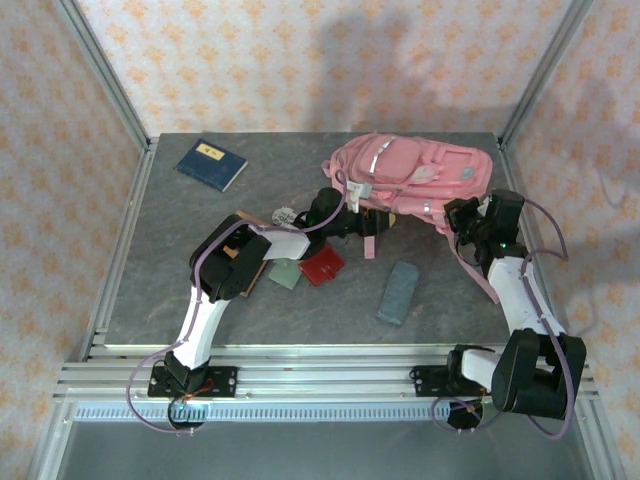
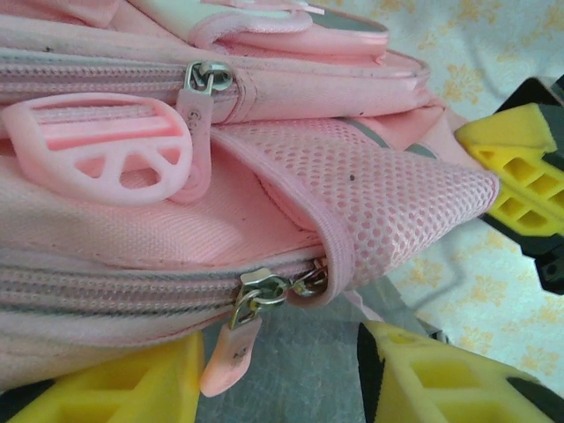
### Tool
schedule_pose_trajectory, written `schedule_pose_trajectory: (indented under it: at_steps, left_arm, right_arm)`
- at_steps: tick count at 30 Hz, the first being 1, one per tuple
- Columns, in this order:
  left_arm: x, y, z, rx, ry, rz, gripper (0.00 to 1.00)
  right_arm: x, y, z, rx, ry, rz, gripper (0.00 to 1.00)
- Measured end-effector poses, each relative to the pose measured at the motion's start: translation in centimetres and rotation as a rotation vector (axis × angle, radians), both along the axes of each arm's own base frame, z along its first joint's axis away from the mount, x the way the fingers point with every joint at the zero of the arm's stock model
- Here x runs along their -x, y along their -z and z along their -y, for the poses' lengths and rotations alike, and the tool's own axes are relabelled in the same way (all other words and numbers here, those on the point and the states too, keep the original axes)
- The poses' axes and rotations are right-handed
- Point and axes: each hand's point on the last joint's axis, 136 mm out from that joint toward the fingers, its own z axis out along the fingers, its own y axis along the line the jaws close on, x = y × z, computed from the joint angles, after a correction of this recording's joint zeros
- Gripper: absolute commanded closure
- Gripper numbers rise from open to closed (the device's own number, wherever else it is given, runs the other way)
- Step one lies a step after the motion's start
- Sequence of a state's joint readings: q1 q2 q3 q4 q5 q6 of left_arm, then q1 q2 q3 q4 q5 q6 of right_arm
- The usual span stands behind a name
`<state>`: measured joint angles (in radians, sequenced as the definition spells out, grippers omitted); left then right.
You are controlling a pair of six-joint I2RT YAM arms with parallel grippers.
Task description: Pack the student bag
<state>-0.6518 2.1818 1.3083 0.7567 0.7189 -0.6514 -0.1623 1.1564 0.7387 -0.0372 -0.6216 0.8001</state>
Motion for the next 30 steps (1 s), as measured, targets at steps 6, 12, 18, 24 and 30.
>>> schedule_pose_trajectory:
  at_steps: [6, 12, 18, 24, 30]
  left_arm:
    - [0.0, 0.0, 0.0, 0.002, 0.002, -0.007, 0.57]
    - [-0.2, -0.7, 0.2, 0.008, 0.001, 0.002, 0.62]
    - [-0.8, -1.3, 0.5, 0.009, -0.012, 0.013, 0.81]
    - [-0.9, -0.3, 0.4, -0.031, -0.023, 0.005, 1.0]
    - [-0.9, 1.5, 0.0, -0.122, -0.049, 0.012, 1.0]
  right_arm:
    - [0.0, 0.0, 0.0, 0.0, 0.0, 0.0, 1.0]
    - [0.0, 0.0, 0.0, 0.0, 0.0, 0.0, 1.0]
    - [0.0, 0.0, -0.2, 0.0, -0.005, 0.001, 1.0]
    - [0.0, 0.0, -0.2, 0.0, -0.005, 0.0, 1.0]
    - [0.0, 0.2, -0.3, 0.0, -0.009, -0.006, 1.0]
